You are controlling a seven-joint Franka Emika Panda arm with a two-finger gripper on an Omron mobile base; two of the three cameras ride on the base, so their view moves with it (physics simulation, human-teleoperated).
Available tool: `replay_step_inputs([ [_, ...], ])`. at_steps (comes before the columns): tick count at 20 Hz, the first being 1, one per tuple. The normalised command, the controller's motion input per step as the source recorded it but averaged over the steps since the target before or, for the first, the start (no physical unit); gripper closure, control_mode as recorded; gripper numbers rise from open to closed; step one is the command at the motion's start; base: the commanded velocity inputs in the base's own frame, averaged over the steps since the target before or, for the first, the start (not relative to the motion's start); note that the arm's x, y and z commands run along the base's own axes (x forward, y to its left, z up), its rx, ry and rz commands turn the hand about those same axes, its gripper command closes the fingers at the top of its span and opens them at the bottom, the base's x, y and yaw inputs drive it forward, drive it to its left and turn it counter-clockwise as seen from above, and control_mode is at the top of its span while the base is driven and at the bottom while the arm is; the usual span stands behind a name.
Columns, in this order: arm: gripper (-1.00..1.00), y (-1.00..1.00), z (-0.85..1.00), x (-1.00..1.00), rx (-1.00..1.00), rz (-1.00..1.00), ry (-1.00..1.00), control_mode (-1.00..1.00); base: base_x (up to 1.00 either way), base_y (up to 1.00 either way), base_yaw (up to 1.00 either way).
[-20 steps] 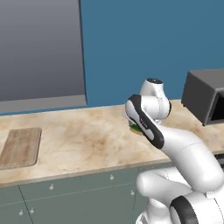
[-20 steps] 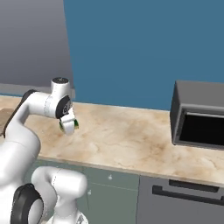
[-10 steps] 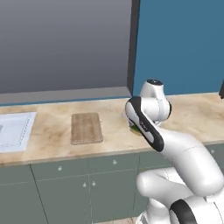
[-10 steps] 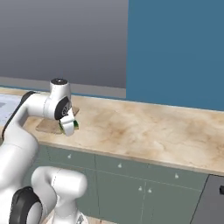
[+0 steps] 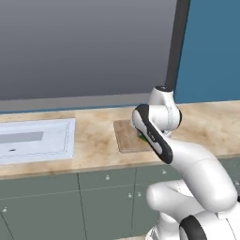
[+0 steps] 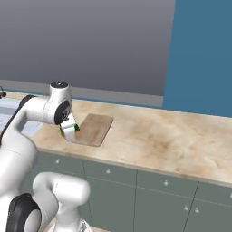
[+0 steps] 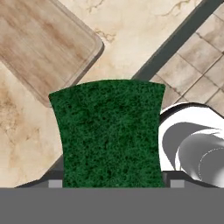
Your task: Pick up the sponge from the counter and clean the cutting board by briefly scrubbing or pressing down on the cutting board. Once finished, release the sponge.
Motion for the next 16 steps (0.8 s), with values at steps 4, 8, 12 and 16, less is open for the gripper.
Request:
replay_step_inputs([
  [4,1.00,0.00,0.00,0.00,0.00,0.00,0.00,1.00,0.59,0.19,0.00],
  [8,1.00,0.00,0.00,0.00,0.00,0.00,0.00,1.00,0.70,0.00,0.00],
  [12,1.00,0.00,0.00,0.00,0.00,0.00,0.00,1.00,0.60,0.00,-0.01],
  [16,1.00,0.00,-0.21,0.23,-0.01,0.00,0.00,-1.00,0.10,0.00,0.00],
])
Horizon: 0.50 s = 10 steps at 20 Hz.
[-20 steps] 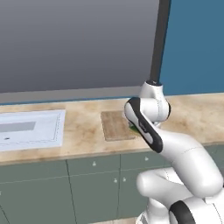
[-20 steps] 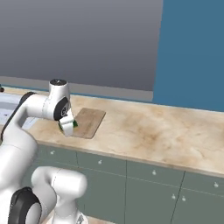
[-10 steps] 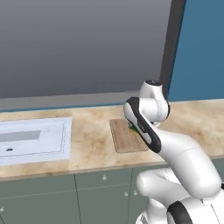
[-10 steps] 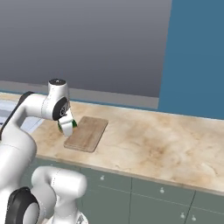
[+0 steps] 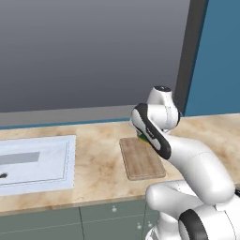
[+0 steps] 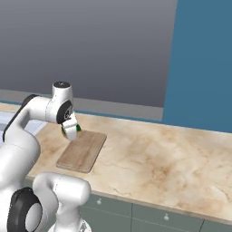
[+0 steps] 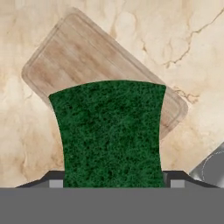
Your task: Pick up the sponge from the counter and clean the cutting board by briefly scrubbing or pressing down on the cutting board. Once finished, release the sponge.
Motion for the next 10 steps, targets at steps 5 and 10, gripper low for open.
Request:
replay_step_inputs([
  [5,1.00,-0.12,-0.52,0.11,-0.01,0.13,0.01,-1.00,0.00,0.00,0.00],
  [10,1.00,-0.12,-0.42,0.05,-0.05,0.36,0.02,-1.00,0.00,0.00,0.00],
])
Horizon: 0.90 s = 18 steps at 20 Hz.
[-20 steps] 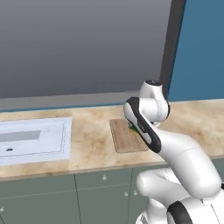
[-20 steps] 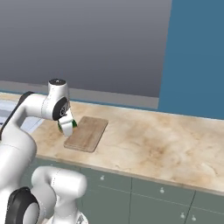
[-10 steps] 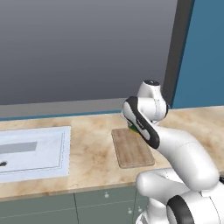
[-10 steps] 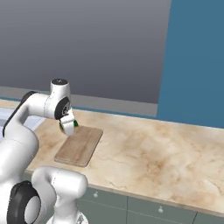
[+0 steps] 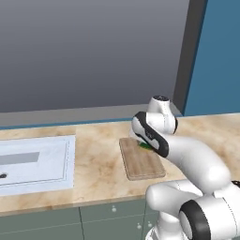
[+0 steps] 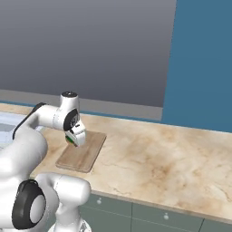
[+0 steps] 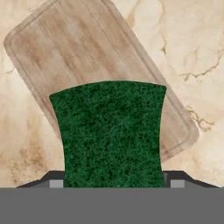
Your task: Pick up the sponge from the counter and clean the cutting board by briefly scrubbing or pressing down on the cutting board. Once finished, release the sponge.
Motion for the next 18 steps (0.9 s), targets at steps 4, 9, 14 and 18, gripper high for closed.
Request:
replay_step_inputs([
  [4,1.00,0.00,-0.08,0.13,-0.10,0.45,0.00,-1.00,0.00,0.00,0.00],
  [9,1.00,-0.02,0.00,0.00,-0.15,0.51,-0.01,-1.00,0.00,0.00,0.00],
  [14,1.00,-0.32,-0.02,-0.03,-0.02,0.62,-0.05,-1.00,0.00,0.00,0.00],
  [18,1.00,-0.28,-0.12,-0.11,0.00,0.62,0.00,-1.00,0.00,0.00,0.00],
])
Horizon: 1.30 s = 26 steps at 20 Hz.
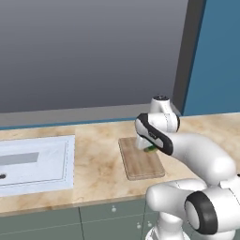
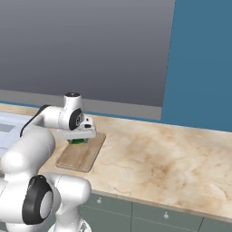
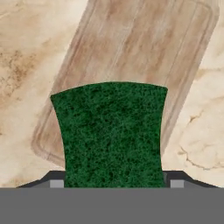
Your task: Pick up the sponge from the counter and clean the cutting board by briefly scrubbing or pressing down on the cutting board. Once finished, release the sponge.
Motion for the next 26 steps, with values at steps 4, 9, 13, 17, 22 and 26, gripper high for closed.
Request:
replay_step_inputs([
  [4,1.00,-0.27,-0.35,-0.11,0.00,0.63,0.00,-1.00,0.00,0.00,0.00],
  [9,1.00,-0.09,-0.59,-0.22,0.00,0.62,0.00,-1.00,0.00,0.00,0.00],
  [13,1.00,-0.03,-0.38,-0.09,0.00,0.46,0.06,-1.00,0.00,0.00,0.00],
  [17,1.00,-0.13,-0.15,0.00,0.00,0.36,0.14,-1.00,0.00,0.00,0.00],
  [22,1.00,-0.05,-0.15,0.06,0.00,0.29,0.12,-1.00,0.00,0.00,0.00],
  [26,1.00,-0.04,-0.16,0.04,0.00,0.23,0.08,-1.00,0.00,0.00,0.00],
])
